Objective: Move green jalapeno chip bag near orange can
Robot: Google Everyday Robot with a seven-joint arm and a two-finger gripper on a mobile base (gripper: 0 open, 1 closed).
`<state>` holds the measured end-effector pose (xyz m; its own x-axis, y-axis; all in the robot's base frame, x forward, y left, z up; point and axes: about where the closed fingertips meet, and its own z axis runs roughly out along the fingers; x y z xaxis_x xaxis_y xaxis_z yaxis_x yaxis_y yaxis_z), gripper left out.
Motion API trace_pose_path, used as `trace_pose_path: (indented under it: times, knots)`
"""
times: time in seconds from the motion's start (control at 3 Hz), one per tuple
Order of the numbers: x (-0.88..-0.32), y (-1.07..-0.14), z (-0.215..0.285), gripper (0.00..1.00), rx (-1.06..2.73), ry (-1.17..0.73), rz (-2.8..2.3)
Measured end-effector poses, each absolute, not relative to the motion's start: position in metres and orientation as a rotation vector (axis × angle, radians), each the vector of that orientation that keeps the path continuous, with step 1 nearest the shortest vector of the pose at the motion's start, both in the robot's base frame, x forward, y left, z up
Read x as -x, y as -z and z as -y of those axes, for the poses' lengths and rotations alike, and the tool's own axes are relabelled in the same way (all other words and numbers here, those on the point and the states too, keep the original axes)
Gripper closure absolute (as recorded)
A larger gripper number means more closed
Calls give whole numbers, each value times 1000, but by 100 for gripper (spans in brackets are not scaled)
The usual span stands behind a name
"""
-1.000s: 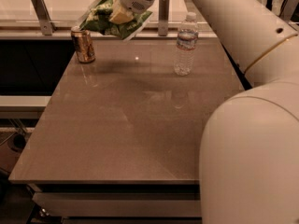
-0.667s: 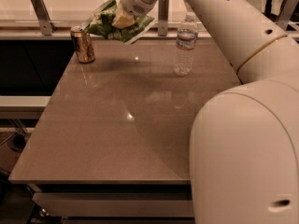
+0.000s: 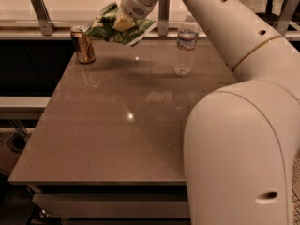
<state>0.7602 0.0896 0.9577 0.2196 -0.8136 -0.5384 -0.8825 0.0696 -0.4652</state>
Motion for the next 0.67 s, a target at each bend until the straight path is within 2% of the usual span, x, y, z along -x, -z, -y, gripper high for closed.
trace_pose_path:
  times: [0.67]
  knots:
    - [-761, -952, -94, 36, 1744, -123, -1591]
